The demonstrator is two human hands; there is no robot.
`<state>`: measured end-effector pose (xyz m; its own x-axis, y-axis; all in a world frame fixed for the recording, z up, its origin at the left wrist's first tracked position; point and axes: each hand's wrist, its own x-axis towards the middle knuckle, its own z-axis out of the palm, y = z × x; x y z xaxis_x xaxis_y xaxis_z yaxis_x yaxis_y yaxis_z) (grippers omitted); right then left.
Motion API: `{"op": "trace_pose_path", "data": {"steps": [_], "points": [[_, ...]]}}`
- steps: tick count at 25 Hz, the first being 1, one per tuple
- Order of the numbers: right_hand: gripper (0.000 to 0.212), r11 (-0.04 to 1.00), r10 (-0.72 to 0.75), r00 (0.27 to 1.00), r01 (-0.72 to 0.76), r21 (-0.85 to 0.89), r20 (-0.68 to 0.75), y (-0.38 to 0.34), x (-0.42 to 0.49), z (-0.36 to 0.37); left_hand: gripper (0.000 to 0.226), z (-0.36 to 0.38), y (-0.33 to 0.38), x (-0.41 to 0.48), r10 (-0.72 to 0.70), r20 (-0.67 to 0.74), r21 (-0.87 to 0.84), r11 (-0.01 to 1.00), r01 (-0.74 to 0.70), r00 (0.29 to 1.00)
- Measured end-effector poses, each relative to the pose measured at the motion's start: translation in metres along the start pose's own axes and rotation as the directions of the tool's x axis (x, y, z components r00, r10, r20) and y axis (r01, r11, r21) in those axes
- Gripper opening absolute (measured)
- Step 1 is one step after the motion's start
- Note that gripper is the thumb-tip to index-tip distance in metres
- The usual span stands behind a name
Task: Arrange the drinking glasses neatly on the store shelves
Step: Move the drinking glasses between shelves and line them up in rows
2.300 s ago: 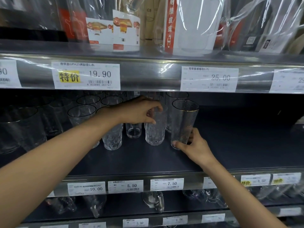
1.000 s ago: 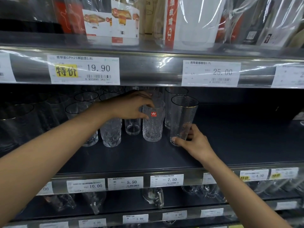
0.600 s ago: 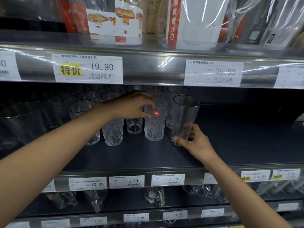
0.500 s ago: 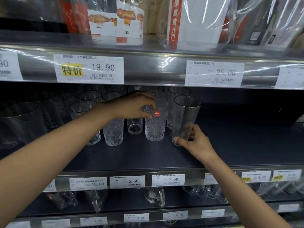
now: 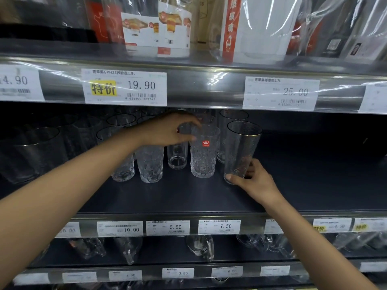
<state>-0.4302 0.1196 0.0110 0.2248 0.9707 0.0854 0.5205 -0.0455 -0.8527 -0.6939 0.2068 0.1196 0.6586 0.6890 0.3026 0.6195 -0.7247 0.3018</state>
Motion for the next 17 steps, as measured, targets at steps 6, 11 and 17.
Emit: {"op": "trace_pose_path", "data": {"steps": [6,11,17], "points": [[0.057,0.95,-0.156,0.956,0.077,-0.302,-0.249,-0.025,-0.05,-0.001,0.016,-0.05,-0.041,-0.049,-0.194,-0.018,-0.029,0.981,0.194,0.981],[0.012,0.869,-0.463,0.877,0.422,-0.257,-0.126,-0.095,-0.068,0.018,0.019,-0.071,-0.044,-0.082,-0.232,0.002,0.053,0.971,0.232,0.973],[0.034,0.68,-0.479,0.858,0.498,-0.538,0.188,-0.175,-0.009,0.037,0.051,-0.049,-0.048,-0.104,-0.157,0.053,0.051,0.987,0.154,0.986]]}}
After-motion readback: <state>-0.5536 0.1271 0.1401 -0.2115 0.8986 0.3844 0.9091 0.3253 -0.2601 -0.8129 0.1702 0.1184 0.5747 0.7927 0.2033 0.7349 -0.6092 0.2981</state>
